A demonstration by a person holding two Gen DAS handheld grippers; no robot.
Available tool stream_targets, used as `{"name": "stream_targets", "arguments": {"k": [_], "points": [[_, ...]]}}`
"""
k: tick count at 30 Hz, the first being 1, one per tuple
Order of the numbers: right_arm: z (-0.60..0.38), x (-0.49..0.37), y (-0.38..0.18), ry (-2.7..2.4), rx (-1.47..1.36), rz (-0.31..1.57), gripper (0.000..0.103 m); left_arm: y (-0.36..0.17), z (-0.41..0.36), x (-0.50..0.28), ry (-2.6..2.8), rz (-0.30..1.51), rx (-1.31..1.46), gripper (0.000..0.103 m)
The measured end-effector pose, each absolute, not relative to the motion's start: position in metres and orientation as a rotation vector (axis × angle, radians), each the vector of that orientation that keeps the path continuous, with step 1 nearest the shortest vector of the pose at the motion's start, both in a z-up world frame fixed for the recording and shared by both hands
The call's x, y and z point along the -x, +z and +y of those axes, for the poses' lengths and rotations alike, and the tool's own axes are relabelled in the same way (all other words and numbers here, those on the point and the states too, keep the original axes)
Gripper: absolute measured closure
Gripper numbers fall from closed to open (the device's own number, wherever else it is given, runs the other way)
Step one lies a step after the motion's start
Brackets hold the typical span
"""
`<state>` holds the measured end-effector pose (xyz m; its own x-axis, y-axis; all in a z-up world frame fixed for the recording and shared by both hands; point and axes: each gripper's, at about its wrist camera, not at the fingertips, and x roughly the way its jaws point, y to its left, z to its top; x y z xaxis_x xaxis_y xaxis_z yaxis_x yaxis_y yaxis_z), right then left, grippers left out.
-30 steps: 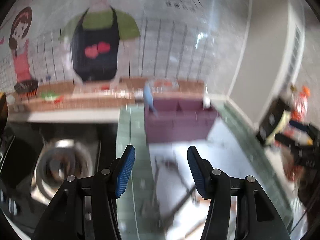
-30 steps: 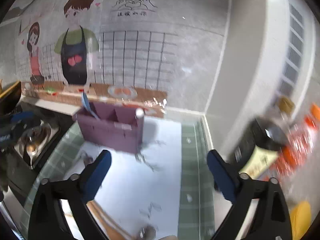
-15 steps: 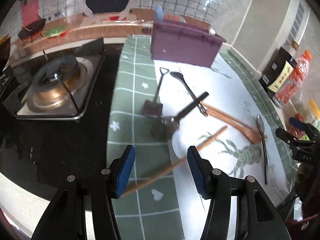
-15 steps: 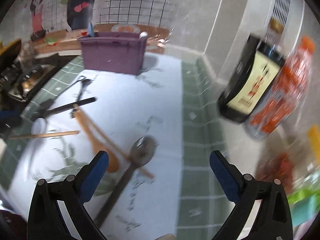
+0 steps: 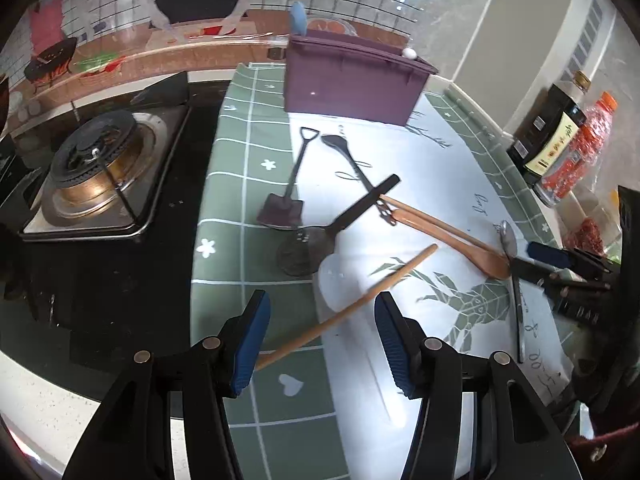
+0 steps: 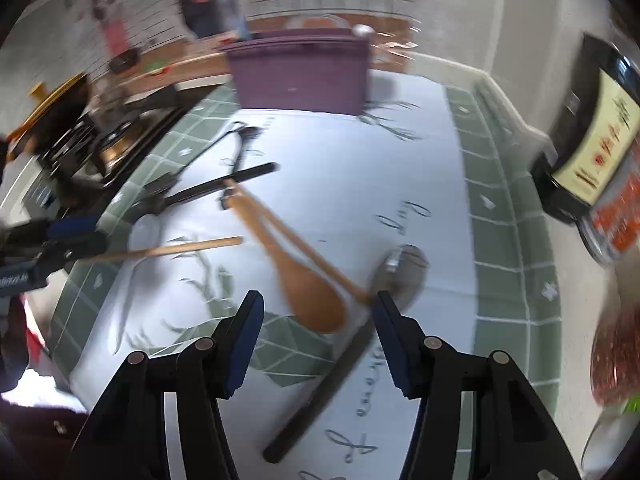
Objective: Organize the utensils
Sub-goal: 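Grasp a metal spoon with the right tool while the left tool approaches the white spoon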
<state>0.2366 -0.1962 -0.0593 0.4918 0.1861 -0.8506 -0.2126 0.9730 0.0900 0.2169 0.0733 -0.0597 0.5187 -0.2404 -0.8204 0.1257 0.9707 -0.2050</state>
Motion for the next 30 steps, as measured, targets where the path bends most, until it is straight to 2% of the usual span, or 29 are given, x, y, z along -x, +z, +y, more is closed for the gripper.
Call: {"name": "stream_targets", "arguments": {"k": [6,13,15,16,17,30], "points": [[-0.231,-0.261,-0.070,0.028,-0.206,1.080,0.047,-0.061,0.080,-0.222,-0.183,0.988,0.157,0.048],[-0.207,-0.279,-0.086,-0.082,-0.173,1.114,0.048,-0.055,0.091,-0.222,-0.118,0.946,0.154,0.048],[-0.204,-0.278,-0.086,-0.068,-0.161,1.108,0.050,-0.056,0.096,-0.221,-0.108,0.941,0.158,0.048],[-0.204,-0.278,-0.086,-0.063,-0.155,1.106,0.056,-0.056,0.097,-0.220,-0.108,0.936,0.161,0.048],[-0.203,-0.276,-0.086,-0.059,-0.139,1.099,0.072,-0.056,0.098,-0.220,-0.113,0.931,0.162,0.048],[-0.215,-0.255,-0.050,0.004,-0.096,0.997,0.073,-0.073,0.076,-0.238,-0.161,0.988,0.138,0.048]]}}
